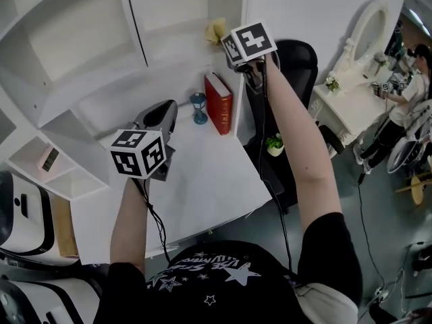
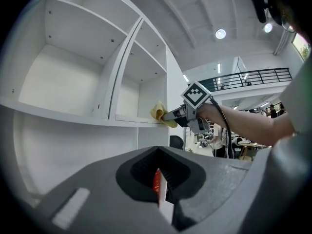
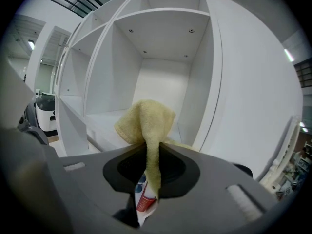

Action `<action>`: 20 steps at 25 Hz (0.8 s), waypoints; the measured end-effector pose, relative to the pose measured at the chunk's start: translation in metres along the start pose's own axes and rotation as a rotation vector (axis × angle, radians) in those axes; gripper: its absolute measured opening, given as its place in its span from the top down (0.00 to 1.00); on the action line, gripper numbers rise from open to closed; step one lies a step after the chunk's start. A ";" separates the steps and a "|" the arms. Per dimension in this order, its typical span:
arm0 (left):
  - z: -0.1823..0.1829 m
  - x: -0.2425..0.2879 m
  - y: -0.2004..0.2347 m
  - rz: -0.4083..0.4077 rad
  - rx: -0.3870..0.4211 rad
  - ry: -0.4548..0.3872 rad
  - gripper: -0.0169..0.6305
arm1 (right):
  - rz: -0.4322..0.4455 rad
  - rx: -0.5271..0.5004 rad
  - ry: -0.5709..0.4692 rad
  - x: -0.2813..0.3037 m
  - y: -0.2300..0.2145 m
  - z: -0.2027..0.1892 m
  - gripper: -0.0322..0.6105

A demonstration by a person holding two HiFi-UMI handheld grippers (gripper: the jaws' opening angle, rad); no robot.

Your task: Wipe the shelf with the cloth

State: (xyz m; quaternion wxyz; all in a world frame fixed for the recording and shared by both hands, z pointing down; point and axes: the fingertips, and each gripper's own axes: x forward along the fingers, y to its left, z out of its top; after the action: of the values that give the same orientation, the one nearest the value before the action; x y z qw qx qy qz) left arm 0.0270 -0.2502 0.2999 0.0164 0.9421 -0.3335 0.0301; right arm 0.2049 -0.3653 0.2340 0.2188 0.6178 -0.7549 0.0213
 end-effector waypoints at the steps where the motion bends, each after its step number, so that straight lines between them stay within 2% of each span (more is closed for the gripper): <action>1: -0.001 0.000 -0.003 0.002 -0.002 0.002 0.97 | 0.000 -0.005 -0.014 -0.002 0.000 -0.001 0.82; 8: -0.020 -0.011 -0.016 0.040 -0.015 0.024 0.97 | 0.041 -0.030 -0.082 -0.025 0.025 -0.023 0.82; 14: -0.055 -0.021 -0.029 0.068 -0.048 0.066 0.97 | 0.094 -0.047 -0.088 -0.031 0.057 -0.074 0.82; 20: -0.092 -0.033 -0.039 0.030 -0.069 0.117 0.97 | 0.099 0.021 -0.094 -0.054 0.074 -0.128 0.82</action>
State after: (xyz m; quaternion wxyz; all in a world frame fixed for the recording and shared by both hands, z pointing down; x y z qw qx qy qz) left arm 0.0219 -0.1940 0.3890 0.0679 0.9324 -0.3471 0.0738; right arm 0.1818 -0.2593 0.3477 0.1754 0.5822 -0.7938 0.0109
